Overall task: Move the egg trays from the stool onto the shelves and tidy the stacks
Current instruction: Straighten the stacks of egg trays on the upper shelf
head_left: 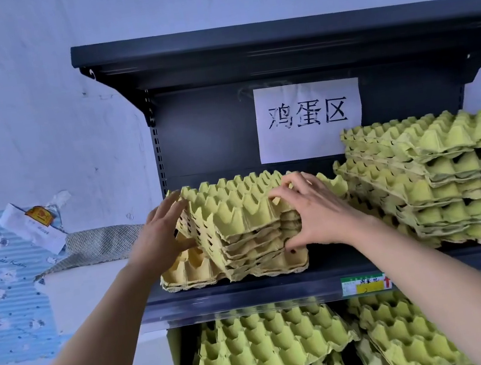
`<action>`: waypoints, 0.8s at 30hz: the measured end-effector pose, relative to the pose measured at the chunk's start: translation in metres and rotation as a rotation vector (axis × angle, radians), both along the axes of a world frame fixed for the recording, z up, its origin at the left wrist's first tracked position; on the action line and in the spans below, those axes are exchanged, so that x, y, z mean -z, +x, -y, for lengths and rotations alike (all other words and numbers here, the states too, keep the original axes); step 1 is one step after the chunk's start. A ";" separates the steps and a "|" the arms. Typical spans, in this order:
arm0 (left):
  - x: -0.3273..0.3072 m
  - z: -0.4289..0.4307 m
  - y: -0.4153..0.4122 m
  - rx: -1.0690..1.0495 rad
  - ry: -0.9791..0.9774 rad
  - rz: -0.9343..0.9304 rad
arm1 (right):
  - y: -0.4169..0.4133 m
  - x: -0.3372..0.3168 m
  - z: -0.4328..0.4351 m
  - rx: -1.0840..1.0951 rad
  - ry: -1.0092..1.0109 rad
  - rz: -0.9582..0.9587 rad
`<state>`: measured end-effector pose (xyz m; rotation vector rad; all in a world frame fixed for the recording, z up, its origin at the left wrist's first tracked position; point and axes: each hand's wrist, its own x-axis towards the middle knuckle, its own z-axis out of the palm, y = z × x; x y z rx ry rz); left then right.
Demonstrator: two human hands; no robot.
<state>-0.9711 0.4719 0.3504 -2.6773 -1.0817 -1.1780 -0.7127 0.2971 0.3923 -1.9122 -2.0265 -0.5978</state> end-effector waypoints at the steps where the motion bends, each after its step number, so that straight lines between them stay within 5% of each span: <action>1: 0.006 -0.001 -0.001 -0.030 -0.044 -0.014 | -0.003 0.005 -0.003 0.012 -0.025 0.000; 4: 0.016 0.008 -0.008 -0.022 -0.158 -0.030 | -0.005 0.013 -0.009 0.040 -0.062 -0.015; 9: 0.011 0.061 -0.009 0.364 -0.193 0.087 | -0.002 0.014 -0.010 0.029 -0.052 -0.044; 17: 0.015 0.090 0.014 0.135 -0.153 0.064 | 0.026 0.021 0.006 0.079 -0.034 -0.015; 24: 0.003 0.091 0.009 0.185 -0.137 0.146 | 0.014 0.008 0.019 0.135 -0.007 0.007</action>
